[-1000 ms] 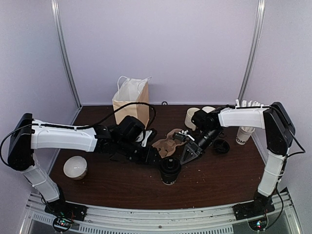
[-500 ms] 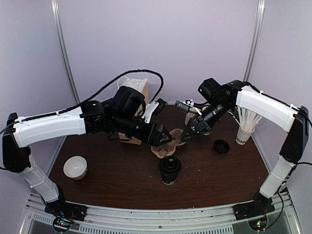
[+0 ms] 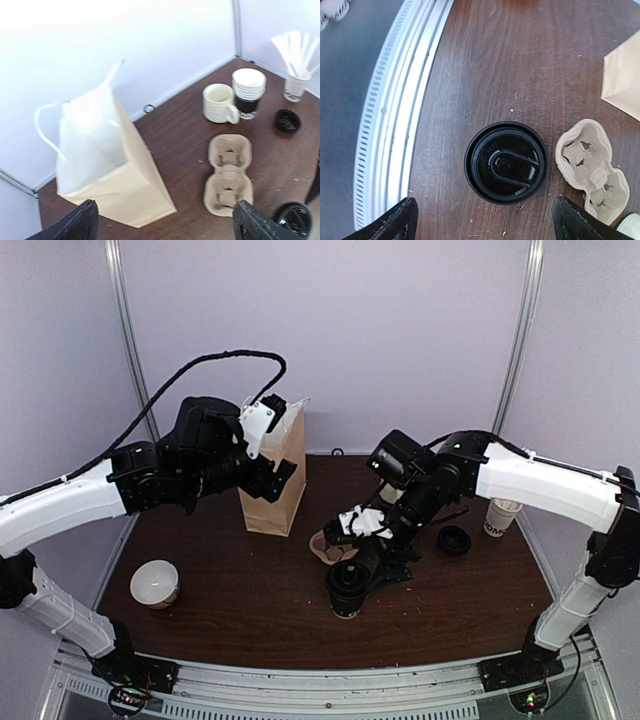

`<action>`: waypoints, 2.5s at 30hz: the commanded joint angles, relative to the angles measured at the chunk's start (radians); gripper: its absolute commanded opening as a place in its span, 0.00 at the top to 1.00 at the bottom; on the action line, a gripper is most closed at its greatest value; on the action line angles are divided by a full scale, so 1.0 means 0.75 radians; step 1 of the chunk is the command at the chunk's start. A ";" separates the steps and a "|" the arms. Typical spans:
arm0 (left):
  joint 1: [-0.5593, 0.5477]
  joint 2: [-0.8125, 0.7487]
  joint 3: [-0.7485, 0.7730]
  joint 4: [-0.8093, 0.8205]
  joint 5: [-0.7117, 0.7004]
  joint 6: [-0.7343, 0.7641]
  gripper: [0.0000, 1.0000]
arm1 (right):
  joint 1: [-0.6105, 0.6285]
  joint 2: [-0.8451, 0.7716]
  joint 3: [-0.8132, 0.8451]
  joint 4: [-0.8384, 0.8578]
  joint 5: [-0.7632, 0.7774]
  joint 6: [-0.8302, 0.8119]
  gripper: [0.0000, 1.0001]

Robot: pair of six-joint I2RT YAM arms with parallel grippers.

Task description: Pack the takeout coffee

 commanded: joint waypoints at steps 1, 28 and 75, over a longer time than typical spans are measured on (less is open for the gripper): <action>0.038 -0.065 -0.129 0.162 -0.190 0.102 0.02 | 0.073 0.089 0.030 0.029 0.197 -0.081 0.04; 0.056 -0.124 -0.242 0.174 -0.186 0.070 0.02 | 0.145 0.303 0.121 0.046 0.339 -0.044 0.11; 0.089 -0.051 -0.187 0.087 -0.132 0.070 0.02 | -1.111 -0.405 -0.569 -0.131 0.448 -0.030 0.33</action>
